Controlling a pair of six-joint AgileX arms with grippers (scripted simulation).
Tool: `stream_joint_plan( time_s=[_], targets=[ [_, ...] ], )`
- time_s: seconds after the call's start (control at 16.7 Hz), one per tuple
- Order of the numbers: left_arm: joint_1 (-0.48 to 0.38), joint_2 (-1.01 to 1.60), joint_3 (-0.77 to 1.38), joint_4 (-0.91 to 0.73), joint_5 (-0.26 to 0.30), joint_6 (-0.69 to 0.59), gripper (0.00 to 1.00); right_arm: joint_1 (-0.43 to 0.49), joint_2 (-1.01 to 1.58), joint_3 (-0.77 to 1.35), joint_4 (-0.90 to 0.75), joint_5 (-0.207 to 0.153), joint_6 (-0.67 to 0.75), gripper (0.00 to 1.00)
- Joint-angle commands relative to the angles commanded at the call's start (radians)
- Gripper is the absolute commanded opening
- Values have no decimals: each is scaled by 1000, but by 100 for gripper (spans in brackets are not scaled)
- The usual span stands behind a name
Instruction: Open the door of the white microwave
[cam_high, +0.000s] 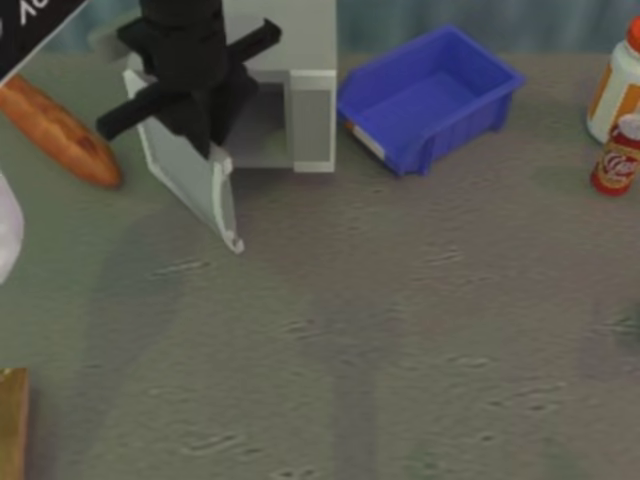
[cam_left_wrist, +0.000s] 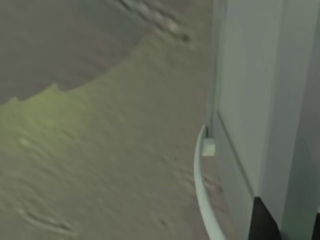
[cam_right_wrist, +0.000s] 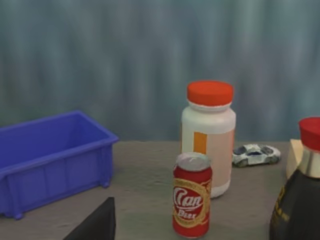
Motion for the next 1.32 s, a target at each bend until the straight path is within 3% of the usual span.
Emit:
stream_joint_plan(
  time_s=[1.32],
  targets=[
    [2, -19, -112, 90, 5, 2, 0, 0, 0, 0, 0, 0, 0, 100]
  ],
)
